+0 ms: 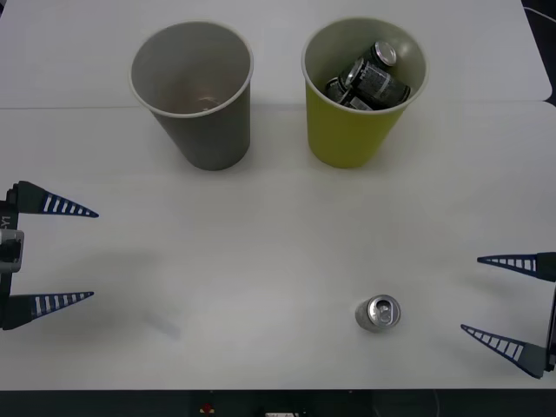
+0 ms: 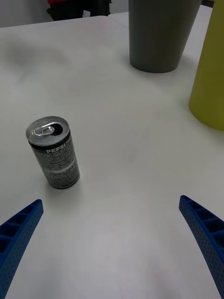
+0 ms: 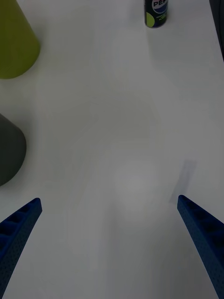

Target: Put the can into the green bin and the plastic bottle into the gray bin

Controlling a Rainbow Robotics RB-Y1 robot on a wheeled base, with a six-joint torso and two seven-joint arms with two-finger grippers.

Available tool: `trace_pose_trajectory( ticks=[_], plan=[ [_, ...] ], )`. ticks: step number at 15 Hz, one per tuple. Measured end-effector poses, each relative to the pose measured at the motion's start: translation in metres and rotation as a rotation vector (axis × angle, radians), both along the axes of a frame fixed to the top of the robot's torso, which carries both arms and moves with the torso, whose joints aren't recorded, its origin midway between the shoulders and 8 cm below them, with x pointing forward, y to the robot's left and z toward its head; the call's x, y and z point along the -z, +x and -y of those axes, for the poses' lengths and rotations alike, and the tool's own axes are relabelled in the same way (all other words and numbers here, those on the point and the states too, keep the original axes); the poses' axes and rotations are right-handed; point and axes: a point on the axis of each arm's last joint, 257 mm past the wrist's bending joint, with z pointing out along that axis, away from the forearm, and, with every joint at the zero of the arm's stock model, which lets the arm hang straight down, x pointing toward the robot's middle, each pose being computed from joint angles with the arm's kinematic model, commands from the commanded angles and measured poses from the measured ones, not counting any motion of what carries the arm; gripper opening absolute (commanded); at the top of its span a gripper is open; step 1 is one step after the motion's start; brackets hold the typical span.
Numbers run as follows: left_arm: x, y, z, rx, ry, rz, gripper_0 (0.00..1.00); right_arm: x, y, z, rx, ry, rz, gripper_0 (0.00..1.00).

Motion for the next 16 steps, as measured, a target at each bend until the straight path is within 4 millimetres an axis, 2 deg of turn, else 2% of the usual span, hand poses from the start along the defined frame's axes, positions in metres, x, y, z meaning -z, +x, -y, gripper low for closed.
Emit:
trace_pose_trajectory(
  ticks=[3, 7, 11, 16],
  plan=[
    [0.0, 0.0, 0.0, 0.0, 0.0, 0.0, 1.0, 0.014, -0.009, -0.002, -0.008, 0.041, -0.008, 1.0],
    [0.0, 0.0, 0.0, 0.0, 0.0, 0.0, 1.0, 0.03, -0.019, -0.016, -0.025, 0.134, -0.042, 1.0],
    [0.0, 0.0, 0.0, 0.0, 0.0, 0.0, 1.0, 0.052, -0.015, -0.026, -0.027, 0.183, -0.017, 1.0],
    [0.0, 0.0, 0.0, 0.0, 0.0, 0.0, 1.0, 0.061, -0.011, -0.045, -0.041, 0.213, -0.001, 1.0]
  ],
)
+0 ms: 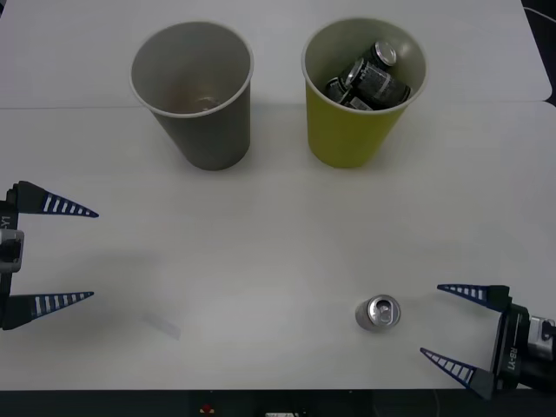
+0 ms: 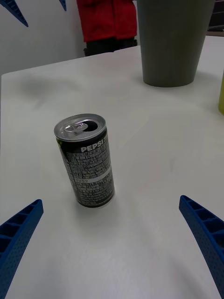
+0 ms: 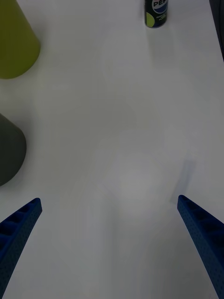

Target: Put the can into the green bin and the plastic bottle into the gray bin

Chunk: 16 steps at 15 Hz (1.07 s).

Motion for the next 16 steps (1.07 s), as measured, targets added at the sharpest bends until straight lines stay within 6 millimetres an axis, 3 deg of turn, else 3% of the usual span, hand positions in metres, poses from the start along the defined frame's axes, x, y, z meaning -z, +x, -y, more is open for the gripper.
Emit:
trace_pose_trajectory(
  ticks=[8, 16],
  plan=[
    [0.0, 0.0, 0.0, 0.0, 0.0, 0.0, 1.0, 0.012, 0.02, -0.04, 0.009, 0.012, 0.031, 1.0],
    [0.0, 0.0, 0.0, 0.0, 0.0, 0.0, 1.0, 0.02, 0.026, -0.08, 0.009, 0.056, 0.029, 1.0]
  ],
)
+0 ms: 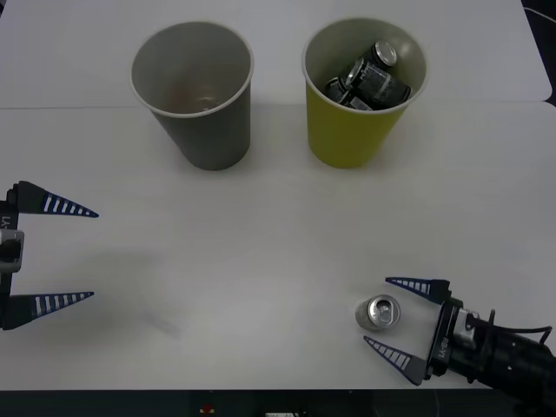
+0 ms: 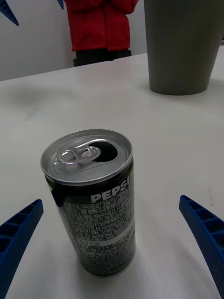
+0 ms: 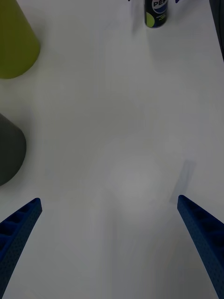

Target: Put the can into the green bin and the plastic bottle into the gray bin

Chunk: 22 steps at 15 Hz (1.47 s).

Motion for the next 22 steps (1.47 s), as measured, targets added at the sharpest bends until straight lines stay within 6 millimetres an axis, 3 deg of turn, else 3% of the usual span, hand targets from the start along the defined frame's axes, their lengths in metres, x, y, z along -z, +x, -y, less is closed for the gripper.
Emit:
trace_pose_trajectory(
  ticks=[6, 7, 8, 9, 22],
  plan=[
    [0.0, 0.0, 0.0, 0.0, 0.0, 0.0, 1.0, -0.003, 0.01, -0.023, 0.001, 0.017, 0.03, 1.0],
    [0.0, 0.0, 0.0, 0.0, 0.0, 0.0, 1.0, -0.003, 0.011, -0.026, 0.001, 0.019, 0.037, 0.64],
    [0.0, 0.0, 0.0, 0.0, 0.0, 0.0, 1.0, -0.004, 0.012, -0.028, 0.003, 0.02, 0.044, 0.06],
    [0.0, 0.0, 0.0, 0.0, 0.0, 0.0, 1.0, -0.004, 0.013, -0.028, 0.006, 0.018, 0.051, 0.0],
    [0.0, 0.0, 0.0, 0.0, 0.0, 0.0, 1.0, -0.022, 0.017, -0.019, 0.02, 0.066, 0.061, 0.0]
  ],
)
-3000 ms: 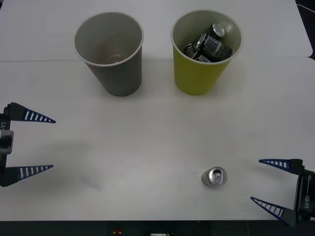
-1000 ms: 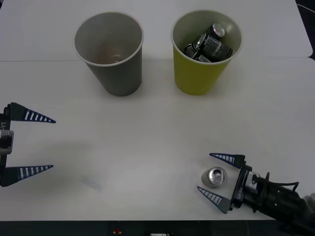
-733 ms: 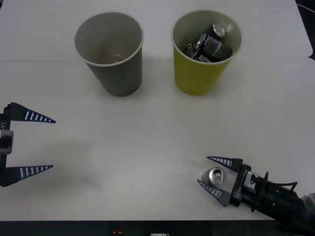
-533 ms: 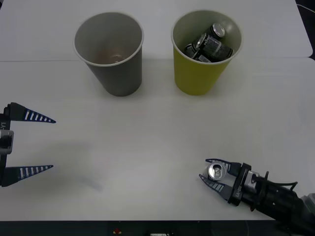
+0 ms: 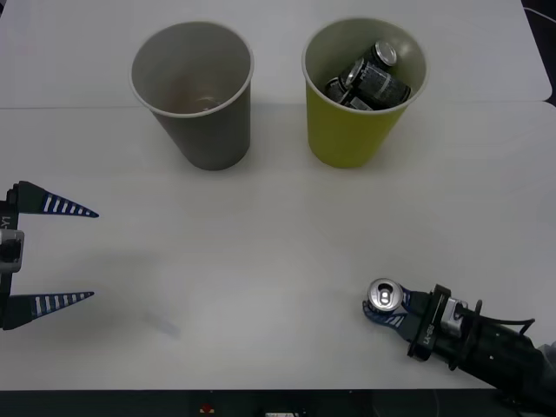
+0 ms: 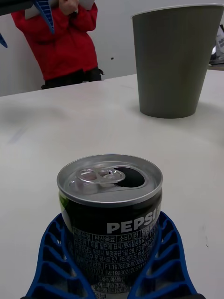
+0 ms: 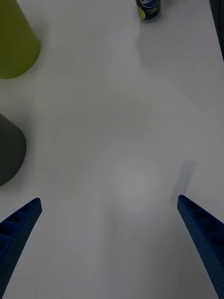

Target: Put the can into the green bin and the plastic bottle into the gray bin

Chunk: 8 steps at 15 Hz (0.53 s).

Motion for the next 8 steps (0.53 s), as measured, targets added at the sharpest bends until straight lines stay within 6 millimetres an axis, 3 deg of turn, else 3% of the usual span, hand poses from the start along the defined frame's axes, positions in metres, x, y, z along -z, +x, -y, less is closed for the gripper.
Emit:
trace_pose_trajectory(
  ticks=[4, 8],
  plan=[
    [0.0, 0.0, 0.0, 0.0, 0.0, 0.0, 1.0, -0.016, -0.01, 0.014, -0.064, -0.006, -0.034, 0.0],
    [0.0, 0.0, 0.0, 0.0, 0.0, 0.0, 1.0, -0.043, -0.023, 0.045, -0.067, -0.094, -0.055, 0.0]
  ],
)
